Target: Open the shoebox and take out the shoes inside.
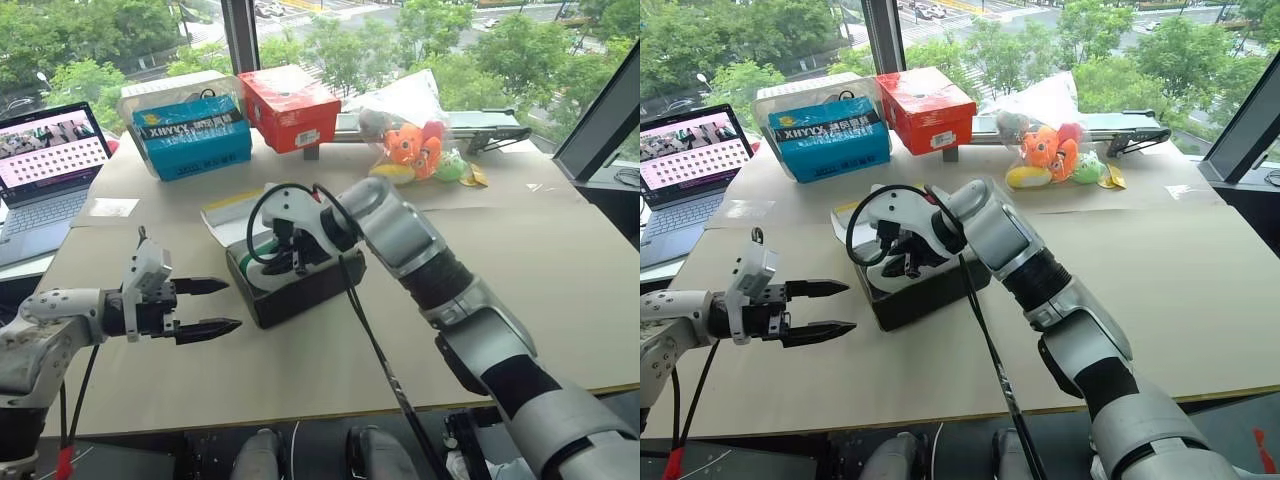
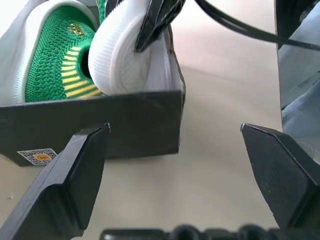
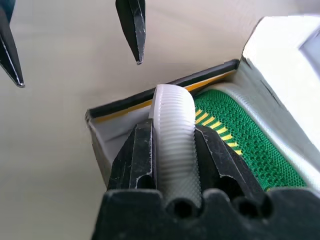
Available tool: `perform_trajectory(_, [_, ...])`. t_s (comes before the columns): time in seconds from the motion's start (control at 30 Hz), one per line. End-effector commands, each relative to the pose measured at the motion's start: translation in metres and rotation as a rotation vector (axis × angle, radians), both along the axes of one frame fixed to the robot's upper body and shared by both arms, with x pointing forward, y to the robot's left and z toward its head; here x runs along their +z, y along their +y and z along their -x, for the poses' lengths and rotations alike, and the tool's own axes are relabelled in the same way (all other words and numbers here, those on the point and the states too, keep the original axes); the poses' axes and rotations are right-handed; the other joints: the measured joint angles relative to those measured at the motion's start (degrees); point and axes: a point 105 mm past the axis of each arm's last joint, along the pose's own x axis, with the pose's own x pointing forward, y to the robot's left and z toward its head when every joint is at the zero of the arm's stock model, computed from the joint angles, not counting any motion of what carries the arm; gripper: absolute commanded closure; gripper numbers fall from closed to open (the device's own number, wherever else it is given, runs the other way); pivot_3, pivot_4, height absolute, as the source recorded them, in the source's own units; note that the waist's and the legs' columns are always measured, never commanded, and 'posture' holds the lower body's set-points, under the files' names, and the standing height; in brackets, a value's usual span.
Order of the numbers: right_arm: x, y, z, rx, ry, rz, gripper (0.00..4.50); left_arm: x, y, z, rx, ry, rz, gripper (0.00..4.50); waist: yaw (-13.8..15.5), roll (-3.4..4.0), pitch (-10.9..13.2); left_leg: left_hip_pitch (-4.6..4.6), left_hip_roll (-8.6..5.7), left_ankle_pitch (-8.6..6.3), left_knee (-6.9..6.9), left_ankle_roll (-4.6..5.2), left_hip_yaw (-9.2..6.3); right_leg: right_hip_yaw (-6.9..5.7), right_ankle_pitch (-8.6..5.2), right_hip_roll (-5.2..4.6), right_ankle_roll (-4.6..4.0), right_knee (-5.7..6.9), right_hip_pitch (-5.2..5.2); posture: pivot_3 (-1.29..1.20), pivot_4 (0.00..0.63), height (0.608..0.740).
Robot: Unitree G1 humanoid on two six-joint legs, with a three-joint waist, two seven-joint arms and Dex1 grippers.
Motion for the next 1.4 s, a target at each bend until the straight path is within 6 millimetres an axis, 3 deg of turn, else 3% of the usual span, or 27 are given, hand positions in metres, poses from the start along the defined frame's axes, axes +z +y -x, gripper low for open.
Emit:
perform_trajectory(0.03, [0.016,-0.001,0.004,-0.003,-0.034,-0.054,3.82,0.006,-0.001,0.000,-0.013,-0.023,-0.005,0.00,-0.10,0.00,0.00,0.00,0.00,0.00,0.00,0.00,0.00,0.00,0.00,0.01,0.00,0.01,0.00,0.00,0.150,0.739])
perform_trajectory(0.27, [0.035,-0.003,0.026,0.030,0.076,-0.152,3.82,0.005,-0.002,-0.001,-0.018,-0.018,-0.009,0.00,-0.37,-0.01,0.01,0.00,0.00,0.19,0.00,0.31,-0.05,0.01,0.00,0.02,-0.01,0.03,0.00,0.00,0.150,0.739])
perform_trajectory(0.47, [0.052,-0.010,0.026,-0.015,0.095,-0.213,3.82,0.004,-0.003,-0.001,-0.024,-0.017,-0.011,0.00,-0.37,-0.01,0.01,0.01,0.00,0.19,0.00,0.30,-0.06,0.02,0.00,0.01,0.00,0.02,0.00,0.00,0.150,0.739])
perform_trajectory(0.83, [0.145,-0.042,0.000,-0.289,-0.016,-0.577,3.82,0.003,-0.003,-0.002,-0.028,-0.016,-0.011,0.00,-0.39,-0.02,0.01,0.01,-0.01,0.17,-0.01,0.27,-0.04,0.02,0.00,0.02,-0.01,0.02,0.00,0.00,0.150,0.739])
perform_trajectory(0.93, [0.174,-0.085,-0.022,-0.500,-0.130,-0.709,3.82,0.005,-0.004,-0.004,-0.024,-0.026,-0.007,0.00,-0.35,-0.02,0.01,0.00,-0.01,0.17,-0.01,0.27,-0.02,0.02,0.00,0.00,-0.01,0.02,0.00,0.00,0.150,0.739])
perform_trajectory(1.0, [0.168,-0.124,-0.043,-0.677,-0.354,-0.604,3.82,0.006,-0.003,-0.005,-0.018,-0.033,-0.005,0.00,0.23,-0.03,0.01,0.00,-0.05,0.17,0.00,0.27,0.00,0.01,0.01,-0.03,-0.01,0.02,0.02,0.00,0.150,0.739])
perform_trajectory(1.03, [0.150,-0.154,-0.059,-0.817,-0.493,-0.455,3.82,0.007,-0.002,-0.006,-0.015,-0.035,-0.003,0.00,0.58,-0.04,0.00,0.00,-0.09,0.16,0.00,0.26,0.03,-0.01,0.00,-0.07,0.00,-0.02,0.05,0.00,0.150,0.739])
perform_trajectory(1.07, [0.137,-0.175,-0.068,-0.895,-0.587,-0.340,3.82,0.007,-0.002,-0.006,-0.012,-0.037,-0.003,0.00,0.89,-0.09,-0.03,0.00,-0.13,0.08,0.00,0.13,0.03,-0.01,-0.01,-0.07,-0.01,-0.10,0.10,0.00,0.150,0.739])
perform_trajectory(1.13, [0.094,-0.209,-0.077,-0.989,-0.671,-0.117,3.82,0.007,-0.002,-0.005,-0.013,-0.038,0.001,0.00,1.16,-0.16,-0.07,0.01,-0.21,-0.02,-0.01,-0.04,0.02,0.02,-0.23,-0.13,-0.34,-0.27,0.21,0.00,0.150,0.739])
perform_trajectory(1.2, [0.039,-0.224,-0.079,-1.004,-0.685,0.048,3.82,0.006,-0.004,-0.006,-0.018,-0.038,0.004,0.00,0.90,-0.18,-0.08,0.00,-0.21,-0.04,-0.04,0.00,0.02,0.15,-0.21,-0.17,-0.30,-0.41,0.26,0.00,0.150,0.739])
perform_trajectory(1.27, [0.007,-0.236,-0.080,-1.014,-0.746,0.184,3.82,0.006,-0.006,-0.006,-0.023,-0.038,0.009,0.00,-0.01,-0.17,-0.05,0.03,-0.23,0.00,-0.03,0.17,0.01,0.29,0.01,-0.09,0.06,-0.39,0.26,0.00,0.150,0.739])
perform_trajectory(1.4, [-0.021,-0.240,-0.081,-1.042,-0.783,0.237,3.82,0.007,-0.007,-0.008,-0.027,-0.040,0.011,0.00,-1.76,-0.05,0.24,0.12,-0.17,0.21,-0.03,0.51,0.01,0.65,0.02,0.12,0.08,0.03,-0.03,0.00,0.150,0.739])
